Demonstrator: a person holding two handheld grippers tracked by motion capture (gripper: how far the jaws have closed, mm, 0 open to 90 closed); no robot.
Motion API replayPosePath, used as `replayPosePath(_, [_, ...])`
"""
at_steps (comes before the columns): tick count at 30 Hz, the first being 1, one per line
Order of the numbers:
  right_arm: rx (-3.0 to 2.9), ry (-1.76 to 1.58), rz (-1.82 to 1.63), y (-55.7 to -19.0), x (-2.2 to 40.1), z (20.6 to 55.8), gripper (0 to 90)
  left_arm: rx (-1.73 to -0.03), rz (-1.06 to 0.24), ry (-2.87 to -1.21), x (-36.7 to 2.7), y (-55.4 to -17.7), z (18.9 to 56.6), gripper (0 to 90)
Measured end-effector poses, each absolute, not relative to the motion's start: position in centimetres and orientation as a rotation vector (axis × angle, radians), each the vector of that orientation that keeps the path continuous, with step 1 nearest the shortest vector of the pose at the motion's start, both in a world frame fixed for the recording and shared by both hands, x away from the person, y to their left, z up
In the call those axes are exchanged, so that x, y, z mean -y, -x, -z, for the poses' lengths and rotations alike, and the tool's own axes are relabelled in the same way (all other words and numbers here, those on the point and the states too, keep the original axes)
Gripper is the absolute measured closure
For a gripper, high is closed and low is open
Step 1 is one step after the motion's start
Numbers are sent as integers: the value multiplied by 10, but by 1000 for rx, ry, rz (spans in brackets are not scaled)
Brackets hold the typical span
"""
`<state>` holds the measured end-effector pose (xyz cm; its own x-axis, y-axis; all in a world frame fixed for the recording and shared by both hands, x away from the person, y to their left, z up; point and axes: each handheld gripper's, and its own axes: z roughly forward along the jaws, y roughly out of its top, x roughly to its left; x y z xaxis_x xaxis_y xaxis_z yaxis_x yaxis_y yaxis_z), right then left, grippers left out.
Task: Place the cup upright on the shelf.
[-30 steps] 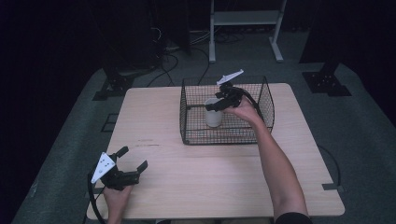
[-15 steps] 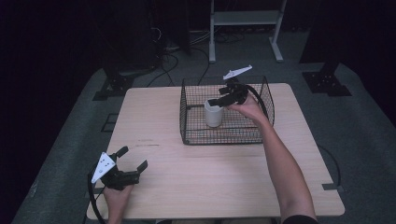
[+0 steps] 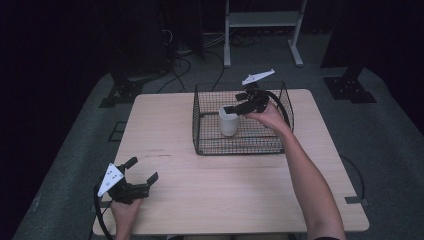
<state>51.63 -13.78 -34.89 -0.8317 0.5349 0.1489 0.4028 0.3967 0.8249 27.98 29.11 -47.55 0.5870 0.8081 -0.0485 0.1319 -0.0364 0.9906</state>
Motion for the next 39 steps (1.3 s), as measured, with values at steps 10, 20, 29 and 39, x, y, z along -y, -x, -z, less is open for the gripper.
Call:
replayPosePath(10, [-2513, -870, -1439, -509, 148, 348, 124, -827, -660, -1533, -291, -280, 476, 0])
replayPosePath(20, [-2529, -847, -1445, -493, 155, 350, 129, -824, -665, -1533, -291, -280, 476, 0])
replayPosePath(29, [-2527, -846, -1471, -483, 166, 351, 129, -826, -668, -1537, -290, -280, 476, 0])
replayPosePath(39, [-2549, -825, -1473, -468, 172, 351, 128, -825, -669, -1539, -290, -280, 476, 0])
